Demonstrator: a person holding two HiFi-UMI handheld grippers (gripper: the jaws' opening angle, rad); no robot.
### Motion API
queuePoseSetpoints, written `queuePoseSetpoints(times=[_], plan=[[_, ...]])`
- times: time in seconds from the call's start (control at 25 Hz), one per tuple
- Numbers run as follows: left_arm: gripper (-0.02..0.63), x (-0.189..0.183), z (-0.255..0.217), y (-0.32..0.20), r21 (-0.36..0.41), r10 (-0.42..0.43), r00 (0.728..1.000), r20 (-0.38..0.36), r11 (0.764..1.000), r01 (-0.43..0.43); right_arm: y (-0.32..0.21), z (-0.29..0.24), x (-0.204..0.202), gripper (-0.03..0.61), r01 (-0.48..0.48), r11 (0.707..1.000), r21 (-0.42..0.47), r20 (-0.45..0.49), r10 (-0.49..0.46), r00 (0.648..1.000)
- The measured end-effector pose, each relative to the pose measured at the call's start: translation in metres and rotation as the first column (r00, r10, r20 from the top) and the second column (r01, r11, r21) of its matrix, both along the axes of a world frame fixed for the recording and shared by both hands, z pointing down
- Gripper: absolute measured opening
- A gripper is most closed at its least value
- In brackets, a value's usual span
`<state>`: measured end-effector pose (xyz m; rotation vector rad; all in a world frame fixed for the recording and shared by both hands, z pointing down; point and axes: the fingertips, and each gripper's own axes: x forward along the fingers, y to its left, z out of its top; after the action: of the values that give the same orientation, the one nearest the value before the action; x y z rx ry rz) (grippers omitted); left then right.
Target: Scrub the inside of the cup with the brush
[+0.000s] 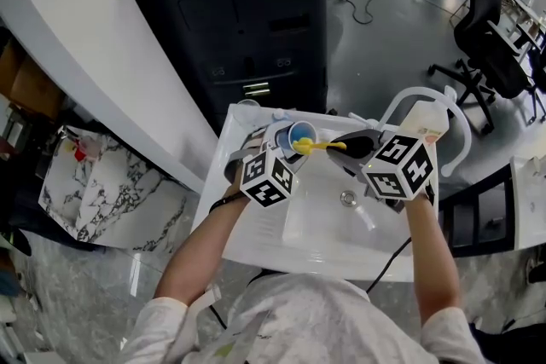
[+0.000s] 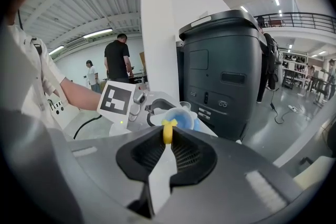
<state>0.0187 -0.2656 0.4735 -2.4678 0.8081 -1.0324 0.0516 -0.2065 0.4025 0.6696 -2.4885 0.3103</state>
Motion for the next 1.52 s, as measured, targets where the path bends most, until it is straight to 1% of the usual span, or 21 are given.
queuePoseSetpoints(times=[0.44, 0.92, 1.24, 1.36, 1.52], plan=[[0.295, 0.002, 0.003, 0.006, 0.002, 0.016, 1.0, 0.023, 1.0, -0.016, -0.001, -0.011, -0.006, 0.035, 0.005, 1.0, 0.024, 0.008, -0.005, 1.0], [0.295, 0.01, 0.003, 0.013, 0.01, 0.044, 0.998, 0.033, 0.999, -0.044, -0.01, -0.021, 0.003, 0.034, -0.017, 0.999, 0.033, 0.026, 0.016, 1.0], [0.295, 0.008, 0.002, 0.01, 0.012, 0.036, 0.999, 0.02, 0.999, -0.036, -0.015, -0.021, 0.006, 0.034, -0.032, 0.999, 0.03, 0.038, 0.031, 0.999], [0.295, 0.007, 0.0, 0.008, 0.008, 0.021, 1.0, 0.0, 1.0, -0.021, -0.015, -0.023, 0.008, 0.034, -0.041, 0.999, 0.035, 0.047, 0.04, 0.998], [0.295, 0.0, -0.006, 0.0, 0.002, -0.019, 0.999, -0.038, 1.0, 0.019, -0.02, -0.029, 0.012, 0.034, -0.079, 0.995, 0.058, 0.083, 0.074, 0.994]])
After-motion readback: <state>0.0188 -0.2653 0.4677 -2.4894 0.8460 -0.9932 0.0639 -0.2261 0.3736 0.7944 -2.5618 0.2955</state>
